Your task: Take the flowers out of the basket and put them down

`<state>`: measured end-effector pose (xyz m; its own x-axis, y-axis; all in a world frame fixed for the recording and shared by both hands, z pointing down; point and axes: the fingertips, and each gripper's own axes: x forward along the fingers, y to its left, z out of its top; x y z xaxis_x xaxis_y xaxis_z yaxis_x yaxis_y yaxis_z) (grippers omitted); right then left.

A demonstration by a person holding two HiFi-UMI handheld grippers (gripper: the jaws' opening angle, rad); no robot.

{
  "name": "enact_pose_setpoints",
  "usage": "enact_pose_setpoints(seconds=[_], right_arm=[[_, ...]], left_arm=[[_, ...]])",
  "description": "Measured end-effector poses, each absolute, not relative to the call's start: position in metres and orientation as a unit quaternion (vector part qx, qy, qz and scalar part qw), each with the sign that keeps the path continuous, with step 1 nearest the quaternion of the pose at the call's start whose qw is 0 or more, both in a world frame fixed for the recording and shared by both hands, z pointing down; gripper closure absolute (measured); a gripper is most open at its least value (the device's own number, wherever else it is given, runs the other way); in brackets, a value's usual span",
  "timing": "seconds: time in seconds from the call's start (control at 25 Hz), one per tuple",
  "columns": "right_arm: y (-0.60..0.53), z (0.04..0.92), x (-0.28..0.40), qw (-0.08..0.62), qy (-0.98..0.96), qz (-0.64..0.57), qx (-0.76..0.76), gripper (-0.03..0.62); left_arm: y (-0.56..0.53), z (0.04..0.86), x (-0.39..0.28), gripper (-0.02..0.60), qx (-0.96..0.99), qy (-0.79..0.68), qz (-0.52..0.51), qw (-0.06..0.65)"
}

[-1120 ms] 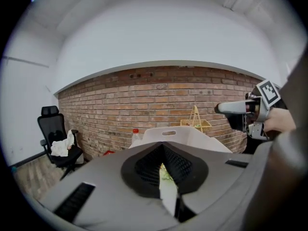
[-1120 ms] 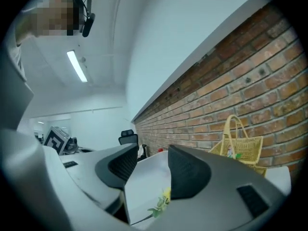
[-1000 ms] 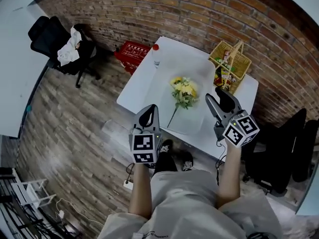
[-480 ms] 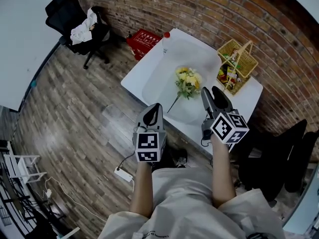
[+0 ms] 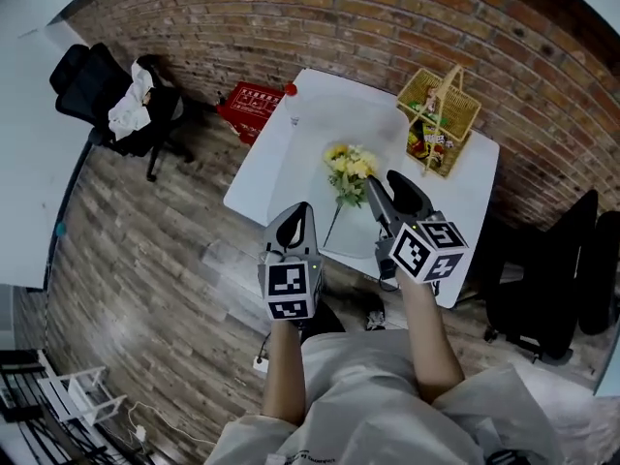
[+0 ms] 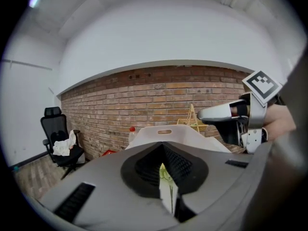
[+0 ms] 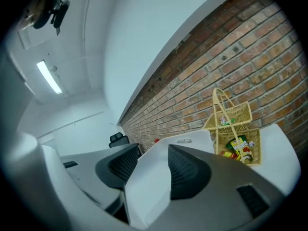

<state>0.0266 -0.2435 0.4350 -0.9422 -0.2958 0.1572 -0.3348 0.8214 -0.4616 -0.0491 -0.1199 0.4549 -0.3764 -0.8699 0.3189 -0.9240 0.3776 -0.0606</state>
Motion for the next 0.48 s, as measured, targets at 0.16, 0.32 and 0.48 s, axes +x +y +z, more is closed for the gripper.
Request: enact_pose_setpoints(seconds=[0.16,0.32,0.48], right_arm=[[-0.265,0.435,0.006,0.035,-0.941,0.260,0.214,0.390],[-0.268,0.441,-0.021,0.052,-0.932,0.256,0.253,0.390],[-0.267,0.485,-0.046,0.149,-0.918,0.269,0.252,0.388]], left_arm=[[-0.157,0.452,-0.072,0.557,0.601,-0.781,0.124,0.112],[-0.185,0.440,-0.099,0.557,0.648,-0.745,0.127,0.094],[-0.204,0.445,-0.128,0.557,0.673,-0.723,0.124,0.092]])
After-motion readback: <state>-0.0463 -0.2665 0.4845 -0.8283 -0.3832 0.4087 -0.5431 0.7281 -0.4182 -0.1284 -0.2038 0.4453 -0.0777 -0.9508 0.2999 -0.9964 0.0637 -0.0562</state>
